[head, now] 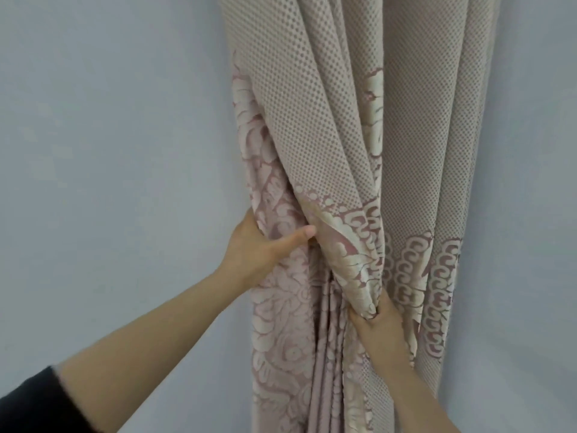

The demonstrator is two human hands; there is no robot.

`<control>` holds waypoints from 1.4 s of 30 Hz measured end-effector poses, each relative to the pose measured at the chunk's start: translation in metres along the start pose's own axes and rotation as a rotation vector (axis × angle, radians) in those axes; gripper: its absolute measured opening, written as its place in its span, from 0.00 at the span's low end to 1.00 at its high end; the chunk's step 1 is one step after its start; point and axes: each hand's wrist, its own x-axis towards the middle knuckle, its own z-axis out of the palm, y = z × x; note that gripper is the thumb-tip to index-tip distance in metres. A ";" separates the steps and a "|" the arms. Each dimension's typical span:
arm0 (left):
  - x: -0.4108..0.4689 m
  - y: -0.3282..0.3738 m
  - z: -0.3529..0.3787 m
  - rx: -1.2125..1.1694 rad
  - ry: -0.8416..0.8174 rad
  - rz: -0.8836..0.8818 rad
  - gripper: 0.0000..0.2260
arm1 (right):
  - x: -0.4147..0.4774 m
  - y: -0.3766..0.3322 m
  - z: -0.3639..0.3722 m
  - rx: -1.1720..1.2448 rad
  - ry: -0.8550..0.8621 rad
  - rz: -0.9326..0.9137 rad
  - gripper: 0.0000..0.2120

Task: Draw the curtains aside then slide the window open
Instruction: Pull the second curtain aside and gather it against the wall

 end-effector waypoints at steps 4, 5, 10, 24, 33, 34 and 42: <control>0.021 0.013 0.036 -0.100 -0.026 -0.008 0.45 | -0.008 -0.003 0.009 -0.001 -0.050 0.002 0.24; 0.025 0.015 0.046 -0.105 -0.019 -0.016 0.44 | -0.009 -0.003 0.006 -0.006 -0.053 0.003 0.24; 0.039 0.018 0.085 -0.135 0.063 -0.031 0.38 | -0.003 -0.002 -0.012 0.012 -0.040 0.015 0.25; 0.122 0.008 0.190 -0.073 0.005 0.093 0.16 | 0.077 0.053 -0.032 0.025 0.124 0.055 0.28; 0.125 0.008 0.208 -0.037 -0.090 0.123 0.15 | 0.084 0.069 -0.041 -0.040 0.169 0.077 0.30; 0.124 0.008 0.202 -0.037 -0.095 0.127 0.16 | 0.080 0.065 -0.038 -0.060 0.167 0.091 0.31; 0.085 -0.044 0.108 -0.063 -0.113 0.053 0.19 | 0.013 0.022 0.014 -0.143 0.048 0.182 0.22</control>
